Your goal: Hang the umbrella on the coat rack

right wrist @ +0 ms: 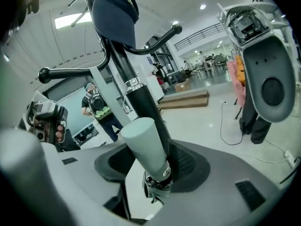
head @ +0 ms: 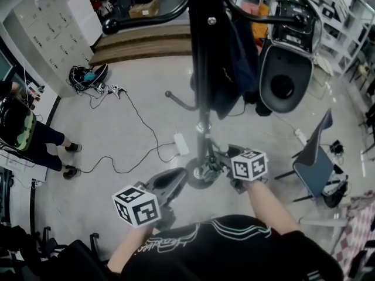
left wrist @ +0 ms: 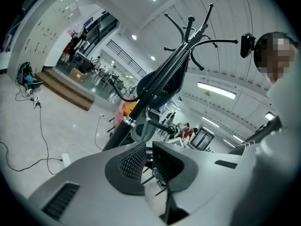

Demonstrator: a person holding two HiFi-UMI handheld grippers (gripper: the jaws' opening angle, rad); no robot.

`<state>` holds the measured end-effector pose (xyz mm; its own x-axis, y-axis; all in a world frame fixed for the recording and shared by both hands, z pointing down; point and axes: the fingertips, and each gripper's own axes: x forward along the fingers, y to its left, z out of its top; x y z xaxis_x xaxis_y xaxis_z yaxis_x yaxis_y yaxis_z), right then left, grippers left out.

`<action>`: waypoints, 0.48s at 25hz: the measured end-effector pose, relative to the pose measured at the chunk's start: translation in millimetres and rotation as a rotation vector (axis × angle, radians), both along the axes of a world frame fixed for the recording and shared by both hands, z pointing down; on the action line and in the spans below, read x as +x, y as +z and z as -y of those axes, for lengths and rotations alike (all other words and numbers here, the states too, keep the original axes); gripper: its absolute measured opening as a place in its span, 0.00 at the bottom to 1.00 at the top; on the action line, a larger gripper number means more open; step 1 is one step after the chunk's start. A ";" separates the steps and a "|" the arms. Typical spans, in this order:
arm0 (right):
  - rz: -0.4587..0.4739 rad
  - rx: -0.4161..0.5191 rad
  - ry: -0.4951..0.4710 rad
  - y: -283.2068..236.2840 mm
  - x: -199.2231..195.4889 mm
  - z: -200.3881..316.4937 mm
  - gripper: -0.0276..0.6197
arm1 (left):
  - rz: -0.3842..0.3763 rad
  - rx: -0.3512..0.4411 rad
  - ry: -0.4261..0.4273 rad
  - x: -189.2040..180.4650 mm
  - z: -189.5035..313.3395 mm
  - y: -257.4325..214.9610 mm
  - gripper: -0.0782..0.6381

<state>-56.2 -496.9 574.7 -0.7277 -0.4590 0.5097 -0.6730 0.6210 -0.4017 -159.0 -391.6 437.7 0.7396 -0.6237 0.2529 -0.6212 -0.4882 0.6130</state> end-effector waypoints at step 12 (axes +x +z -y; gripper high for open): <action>0.026 0.024 -0.053 -19.4 24.9 -0.7 0.36 | 0.008 0.004 -0.047 16.4 -6.8 2.2 0.14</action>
<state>-31.3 -496.2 555.3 -0.7641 -0.4313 0.4796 -0.6284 0.6655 -0.4028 -142.6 -384.8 439.9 0.7075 -0.6588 0.2558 -0.6482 -0.4607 0.6062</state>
